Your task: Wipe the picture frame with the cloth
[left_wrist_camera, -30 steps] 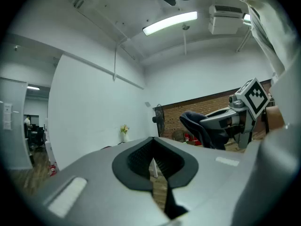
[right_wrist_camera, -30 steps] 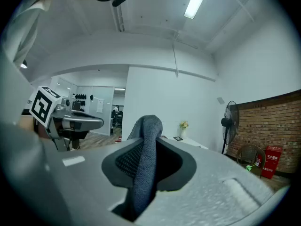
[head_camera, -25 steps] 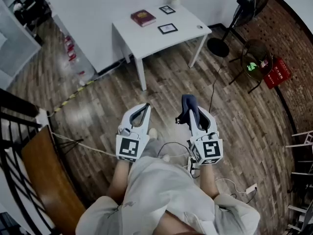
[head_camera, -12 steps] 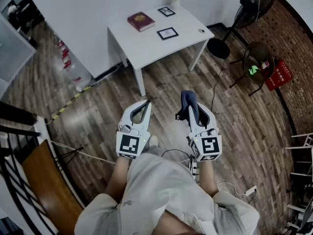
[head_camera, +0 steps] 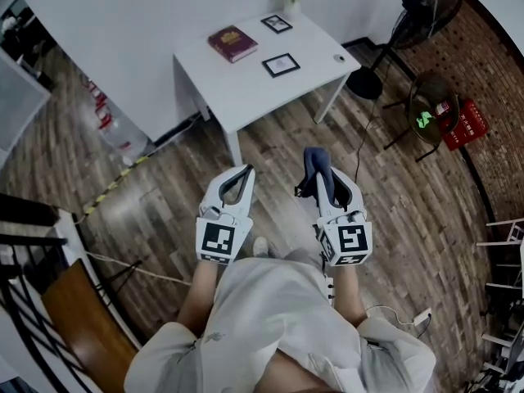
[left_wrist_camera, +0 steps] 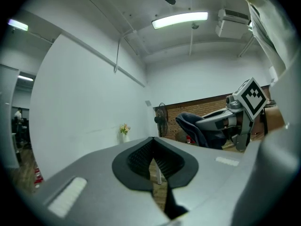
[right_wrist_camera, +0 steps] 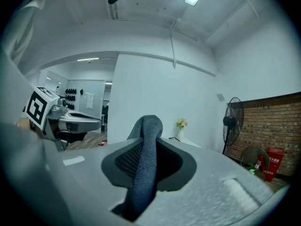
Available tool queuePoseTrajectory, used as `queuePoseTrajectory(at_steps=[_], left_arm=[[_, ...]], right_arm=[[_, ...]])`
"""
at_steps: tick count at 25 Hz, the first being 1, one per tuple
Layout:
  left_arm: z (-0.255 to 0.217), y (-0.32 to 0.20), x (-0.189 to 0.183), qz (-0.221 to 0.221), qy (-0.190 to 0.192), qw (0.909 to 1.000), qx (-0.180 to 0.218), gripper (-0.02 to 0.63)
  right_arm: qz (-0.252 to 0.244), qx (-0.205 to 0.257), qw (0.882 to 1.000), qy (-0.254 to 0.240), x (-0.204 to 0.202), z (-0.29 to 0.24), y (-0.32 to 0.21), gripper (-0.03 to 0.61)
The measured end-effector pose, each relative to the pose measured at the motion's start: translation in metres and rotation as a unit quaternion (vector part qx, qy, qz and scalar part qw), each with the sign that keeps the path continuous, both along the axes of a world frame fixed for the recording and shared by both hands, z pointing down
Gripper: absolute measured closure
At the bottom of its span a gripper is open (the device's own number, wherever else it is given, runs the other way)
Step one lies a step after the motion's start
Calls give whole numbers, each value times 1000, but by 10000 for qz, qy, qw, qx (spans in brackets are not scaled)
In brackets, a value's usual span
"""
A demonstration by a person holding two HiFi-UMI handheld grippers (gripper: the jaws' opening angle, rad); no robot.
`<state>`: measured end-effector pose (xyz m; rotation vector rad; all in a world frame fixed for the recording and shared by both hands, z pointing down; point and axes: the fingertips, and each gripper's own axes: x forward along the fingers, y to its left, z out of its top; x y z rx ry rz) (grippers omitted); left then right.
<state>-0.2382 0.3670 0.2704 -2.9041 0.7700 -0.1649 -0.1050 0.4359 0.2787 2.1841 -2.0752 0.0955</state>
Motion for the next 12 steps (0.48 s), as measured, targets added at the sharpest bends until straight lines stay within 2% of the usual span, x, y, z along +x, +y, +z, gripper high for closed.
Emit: queuePoseTrajectory(at_steps=[12], left_arm=[[14,-49,25,154,23,9998,-122,594]], right_arm=[[142,-118,9998,-15,18,13,-44,515]])
